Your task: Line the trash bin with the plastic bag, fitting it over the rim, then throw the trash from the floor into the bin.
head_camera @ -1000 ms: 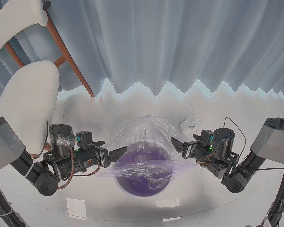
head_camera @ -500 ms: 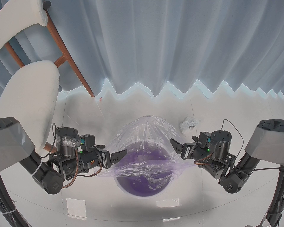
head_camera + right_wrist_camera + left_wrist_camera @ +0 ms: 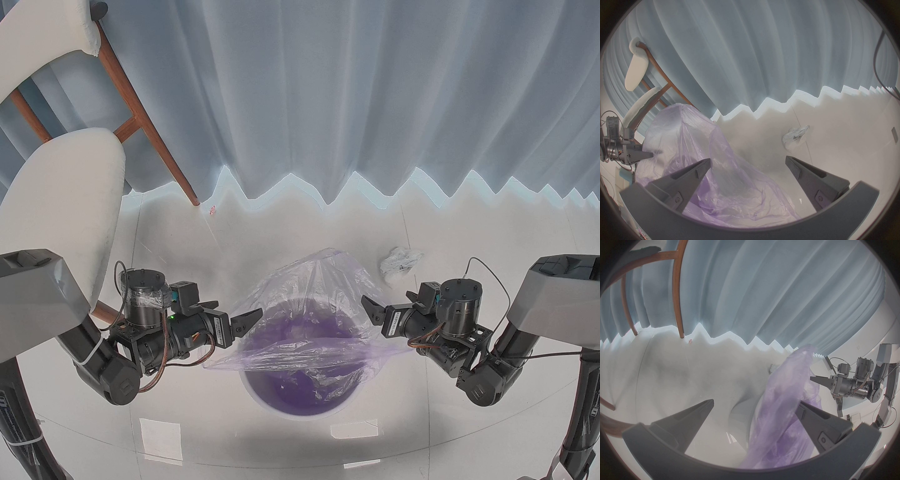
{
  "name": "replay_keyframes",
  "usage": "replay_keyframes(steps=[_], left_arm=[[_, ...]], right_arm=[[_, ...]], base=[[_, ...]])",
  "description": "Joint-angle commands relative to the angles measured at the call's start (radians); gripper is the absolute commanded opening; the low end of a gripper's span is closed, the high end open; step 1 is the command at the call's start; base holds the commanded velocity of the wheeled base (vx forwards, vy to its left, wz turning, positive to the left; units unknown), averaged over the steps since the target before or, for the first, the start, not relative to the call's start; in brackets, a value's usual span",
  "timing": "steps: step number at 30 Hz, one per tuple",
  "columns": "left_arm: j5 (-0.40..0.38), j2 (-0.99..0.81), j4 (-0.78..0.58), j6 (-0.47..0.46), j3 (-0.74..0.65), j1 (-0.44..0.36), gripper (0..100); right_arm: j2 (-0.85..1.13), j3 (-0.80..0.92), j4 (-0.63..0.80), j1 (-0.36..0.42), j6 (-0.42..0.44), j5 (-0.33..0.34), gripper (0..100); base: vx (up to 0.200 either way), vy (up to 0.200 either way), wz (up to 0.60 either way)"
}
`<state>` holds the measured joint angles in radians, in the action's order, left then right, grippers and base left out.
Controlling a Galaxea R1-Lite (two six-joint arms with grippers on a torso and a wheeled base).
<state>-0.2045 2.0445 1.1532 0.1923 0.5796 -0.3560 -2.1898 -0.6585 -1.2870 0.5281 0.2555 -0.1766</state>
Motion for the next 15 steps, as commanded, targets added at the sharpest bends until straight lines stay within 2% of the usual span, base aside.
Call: replay_keyframes(steps=[1, 15], left_arm=[[0.0, 0.045, 0.022, 0.001, 0.003, 0.006, 100], [0.0, 0.097, 0.025, 0.002, 0.036, 0.022, 100]], right_arm=[[-0.028, -0.01, 0.0, -0.005, 0.001, 0.0, 100], [-0.085, -0.05, -0.028, -0.016, 0.039, 0.0, 100]], base=[[0.0, 0.0, 0.0], [0.0, 0.0, 0.0]])
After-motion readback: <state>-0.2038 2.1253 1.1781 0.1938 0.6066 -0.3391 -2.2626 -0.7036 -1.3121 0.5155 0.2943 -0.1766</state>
